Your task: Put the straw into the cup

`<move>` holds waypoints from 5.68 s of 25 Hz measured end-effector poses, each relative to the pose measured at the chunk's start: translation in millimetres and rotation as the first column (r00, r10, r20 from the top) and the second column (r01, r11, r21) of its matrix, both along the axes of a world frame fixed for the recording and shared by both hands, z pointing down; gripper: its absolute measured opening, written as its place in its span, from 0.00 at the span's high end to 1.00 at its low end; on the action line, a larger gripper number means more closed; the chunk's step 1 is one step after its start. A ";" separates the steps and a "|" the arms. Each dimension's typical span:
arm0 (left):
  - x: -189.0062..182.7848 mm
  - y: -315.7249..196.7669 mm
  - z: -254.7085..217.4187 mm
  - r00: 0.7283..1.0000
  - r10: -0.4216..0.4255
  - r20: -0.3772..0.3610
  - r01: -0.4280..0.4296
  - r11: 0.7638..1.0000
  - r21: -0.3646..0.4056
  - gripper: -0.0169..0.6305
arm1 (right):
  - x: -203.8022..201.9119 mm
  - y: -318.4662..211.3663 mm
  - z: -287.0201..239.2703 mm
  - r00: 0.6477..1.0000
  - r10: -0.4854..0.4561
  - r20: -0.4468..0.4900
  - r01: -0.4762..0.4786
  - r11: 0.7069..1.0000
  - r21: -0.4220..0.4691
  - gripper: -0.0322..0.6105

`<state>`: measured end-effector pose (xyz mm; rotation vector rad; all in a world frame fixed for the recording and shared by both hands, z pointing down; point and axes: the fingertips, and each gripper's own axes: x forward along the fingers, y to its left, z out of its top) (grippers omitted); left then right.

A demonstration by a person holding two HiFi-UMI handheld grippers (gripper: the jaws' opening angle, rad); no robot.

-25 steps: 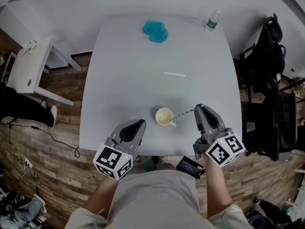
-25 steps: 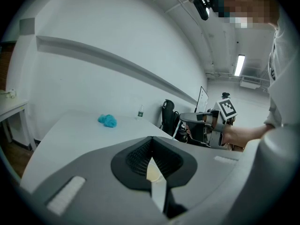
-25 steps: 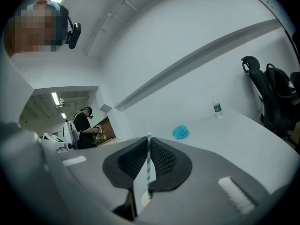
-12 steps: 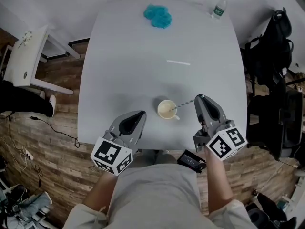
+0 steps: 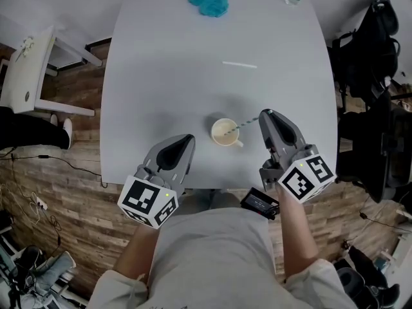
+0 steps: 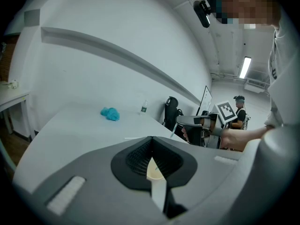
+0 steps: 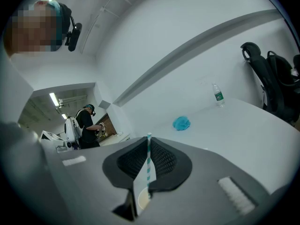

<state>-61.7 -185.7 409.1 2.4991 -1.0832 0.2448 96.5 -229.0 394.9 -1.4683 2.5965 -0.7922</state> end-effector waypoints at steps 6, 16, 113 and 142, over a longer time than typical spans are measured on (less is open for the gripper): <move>5.4 2.5 11.4 1.000 0.016 0.005 -0.016 1.000 -0.025 0.95 | -1.2 -2.6 11.0 1.000 0.001 0.005 -0.001 1.000 -0.018 0.91; 7.4 -0.9 18.6 1.000 0.013 0.007 -0.012 0.999 -0.040 0.95 | -6.2 -4.6 32.1 1.000 -0.007 0.012 0.008 0.999 -0.052 0.91; 8.2 39.8 -6.7 0.999 0.027 0.023 -0.027 1.000 0.013 0.95 | -11.1 53.0 39.2 0.991 -0.050 -0.121 0.051 0.999 0.006 0.94; 11.3 80.2 -37.8 0.999 0.046 0.016 -0.047 0.997 0.069 0.95 | -43.2 113.1 -6.4 0.975 -0.157 -0.158 0.161 0.987 0.014 0.94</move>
